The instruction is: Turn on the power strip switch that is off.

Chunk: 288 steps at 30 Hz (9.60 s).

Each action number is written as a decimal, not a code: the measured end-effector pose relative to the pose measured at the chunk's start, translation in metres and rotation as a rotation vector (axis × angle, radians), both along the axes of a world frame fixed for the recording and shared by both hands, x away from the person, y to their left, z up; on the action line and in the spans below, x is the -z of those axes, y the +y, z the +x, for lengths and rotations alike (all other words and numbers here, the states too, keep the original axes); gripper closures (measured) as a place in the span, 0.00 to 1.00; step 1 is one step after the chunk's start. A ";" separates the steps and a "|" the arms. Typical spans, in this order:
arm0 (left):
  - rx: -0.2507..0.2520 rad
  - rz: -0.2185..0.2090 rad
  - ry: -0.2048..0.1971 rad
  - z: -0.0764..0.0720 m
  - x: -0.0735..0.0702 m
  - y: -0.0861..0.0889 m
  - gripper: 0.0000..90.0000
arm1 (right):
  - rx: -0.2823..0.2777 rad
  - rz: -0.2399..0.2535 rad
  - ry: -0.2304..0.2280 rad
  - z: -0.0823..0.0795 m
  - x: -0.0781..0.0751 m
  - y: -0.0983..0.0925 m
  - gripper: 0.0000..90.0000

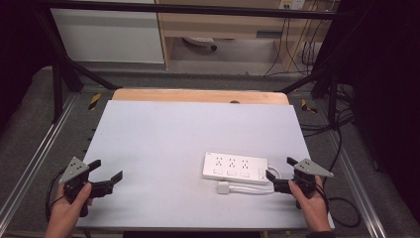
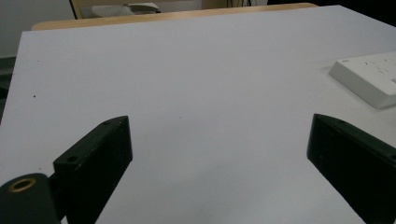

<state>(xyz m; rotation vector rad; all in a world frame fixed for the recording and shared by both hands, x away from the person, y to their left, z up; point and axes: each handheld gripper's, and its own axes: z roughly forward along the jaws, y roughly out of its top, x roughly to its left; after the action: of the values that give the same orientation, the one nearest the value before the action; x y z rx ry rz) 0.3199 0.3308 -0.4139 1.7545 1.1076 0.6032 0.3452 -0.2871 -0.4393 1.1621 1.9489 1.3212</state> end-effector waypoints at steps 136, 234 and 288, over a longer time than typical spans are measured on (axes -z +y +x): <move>0.018 0.030 0.025 0.001 0.004 -0.003 0.08 | -0.076 -0.012 0.068 0.002 -0.027 0.067 0.54; 0.032 0.042 0.036 0.001 0.005 -0.005 0.08 | -0.162 -0.111 0.167 0.010 0.003 0.074 1.00; 0.032 0.044 0.035 0.001 0.005 -0.005 0.08 | -0.146 -0.099 0.159 0.012 0.002 0.072 1.00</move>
<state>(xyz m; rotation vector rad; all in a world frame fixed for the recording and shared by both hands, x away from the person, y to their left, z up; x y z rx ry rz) 0.3210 0.3254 -0.4185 1.8236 1.0954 0.5831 0.3568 -0.2150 -0.4415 1.1251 2.2246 1.2200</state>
